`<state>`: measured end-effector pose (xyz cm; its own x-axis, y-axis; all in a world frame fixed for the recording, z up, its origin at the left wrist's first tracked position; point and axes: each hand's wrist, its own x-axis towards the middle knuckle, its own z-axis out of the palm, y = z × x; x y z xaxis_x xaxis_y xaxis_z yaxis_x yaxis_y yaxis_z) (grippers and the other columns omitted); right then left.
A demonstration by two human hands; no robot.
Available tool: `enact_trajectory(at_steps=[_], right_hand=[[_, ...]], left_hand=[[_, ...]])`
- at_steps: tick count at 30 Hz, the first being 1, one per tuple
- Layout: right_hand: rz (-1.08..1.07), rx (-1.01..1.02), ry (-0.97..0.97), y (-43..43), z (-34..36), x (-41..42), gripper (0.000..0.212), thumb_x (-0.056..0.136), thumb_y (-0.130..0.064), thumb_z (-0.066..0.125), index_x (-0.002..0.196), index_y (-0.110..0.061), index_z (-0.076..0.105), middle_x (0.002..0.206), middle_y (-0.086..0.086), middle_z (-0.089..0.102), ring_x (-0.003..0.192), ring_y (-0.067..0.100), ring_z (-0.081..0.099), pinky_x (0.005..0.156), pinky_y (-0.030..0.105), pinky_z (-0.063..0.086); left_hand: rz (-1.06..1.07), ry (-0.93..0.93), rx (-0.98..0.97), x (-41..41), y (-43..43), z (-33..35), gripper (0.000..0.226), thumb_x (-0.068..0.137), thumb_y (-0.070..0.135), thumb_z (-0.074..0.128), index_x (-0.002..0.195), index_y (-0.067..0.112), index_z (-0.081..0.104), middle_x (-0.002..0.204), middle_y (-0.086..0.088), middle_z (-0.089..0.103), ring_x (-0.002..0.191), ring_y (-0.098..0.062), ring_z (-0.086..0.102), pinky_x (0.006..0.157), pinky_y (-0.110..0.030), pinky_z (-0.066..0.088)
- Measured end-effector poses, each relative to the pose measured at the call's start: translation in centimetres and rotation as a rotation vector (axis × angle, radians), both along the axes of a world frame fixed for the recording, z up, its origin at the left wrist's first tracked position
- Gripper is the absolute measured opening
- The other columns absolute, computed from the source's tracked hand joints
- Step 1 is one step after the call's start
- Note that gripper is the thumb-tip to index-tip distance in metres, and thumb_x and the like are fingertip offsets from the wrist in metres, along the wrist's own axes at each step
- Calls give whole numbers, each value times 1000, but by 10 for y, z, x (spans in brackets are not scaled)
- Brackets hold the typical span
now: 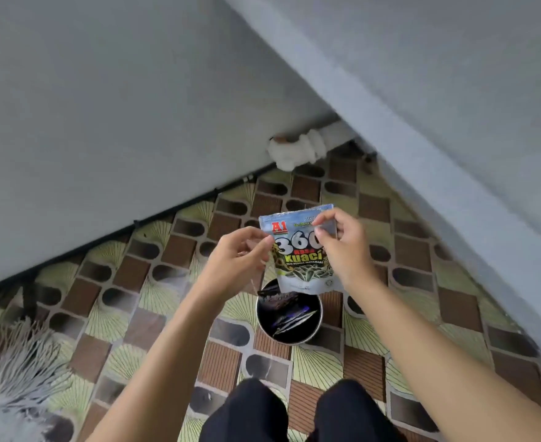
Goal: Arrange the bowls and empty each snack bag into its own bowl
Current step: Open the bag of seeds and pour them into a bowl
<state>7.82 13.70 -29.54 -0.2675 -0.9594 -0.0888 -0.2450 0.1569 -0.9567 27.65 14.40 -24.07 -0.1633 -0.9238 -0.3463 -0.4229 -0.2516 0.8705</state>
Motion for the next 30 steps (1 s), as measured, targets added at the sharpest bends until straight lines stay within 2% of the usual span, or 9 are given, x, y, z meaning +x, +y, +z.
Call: enact_trajectory(at_steps=[3, 7, 11, 16, 19, 21, 23, 26, 30], right_hand=[[55, 5, 32, -6, -91, 0, 25, 90, 0, 63, 82, -23, 65, 93, -9, 70, 100, 9, 65, 87, 29, 53], [155, 67, 64, -9, -203, 0, 25, 89, 6, 62, 80, -17, 67, 90, -7, 69, 94, 1, 64, 81, 15, 48], [274, 159, 87, -7, -288, 1, 34, 85, 14, 60, 72, -16, 69, 83, -4, 69, 84, 4, 63, 84, 20, 46], [339, 224, 30, 0, -327, 7, 34, 87, 10, 63, 77, -20, 74, 104, -7, 72, 107, 7, 65, 97, 25, 52], [292, 226, -19, 2, -298, 10, 25, 89, -3, 67, 93, -27, 74, 103, -12, 73, 107, 3, 65, 96, 24, 50], [265, 200, -59, 0, -258, 11, 21, 89, -10, 69, 97, -29, 73, 100, -11, 74, 105, 5, 67, 99, 33, 52], [232, 166, -82, -3, -206, 11, 18, 90, -16, 70, 100, -30, 72, 100, -8, 75, 103, 8, 69, 99, 38, 54], [197, 119, -125, -8, -111, 10, 15, 93, -18, 69, 106, -26, 71, 102, 0, 74, 99, 12, 71, 94, 34, 57], [144, 30, -153, -1, 34, 2, 14, 97, -15, 64, 110, -17, 69, 98, 5, 75, 89, 15, 74, 86, 26, 57]], left_hand=[[12, -14, 76, 0, -3, -90, 19, 100, 35, 60, 102, 20, 71, 81, -4, 69, 65, -5, 61, 52, -9, 43], [28, -15, 163, 1, -3, -197, 22, 100, 33, 60, 99, 15, 71, 82, -10, 67, 62, -7, 58, 51, -10, 42], [17, -51, 210, 2, 2, -272, 21, 100, 34, 60, 96, 17, 71, 76, -5, 66, 63, -8, 57, 57, -14, 41], [4, -80, 256, 4, 4, -306, 24, 100, 34, 59, 99, 15, 72, 79, -3, 68, 68, -11, 60, 54, -9, 42], [10, -55, 244, 6, 6, -284, 23, 101, 35, 57, 97, 16, 71, 81, -10, 69, 68, -10, 60, 57, -12, 44], [12, -29, 230, 6, 5, -250, 23, 101, 37, 57, 98, 18, 71, 86, -14, 70, 68, -9, 60, 59, -16, 45], [23, 10, 190, 5, 4, -205, 24, 102, 35, 56, 103, 16, 70, 82, -12, 67, 66, -7, 59, 58, -13, 43], [32, 69, 128, 3, -1, -122, 24, 101, 34, 57, 107, 13, 67, 80, -7, 65, 61, -5, 58, 55, -9, 42], [55, 148, 43, -5, -3, 4, 18, 101, 32, 57, 107, 16, 63, 77, -4, 64, 64, -10, 59, 55, -12, 44]])
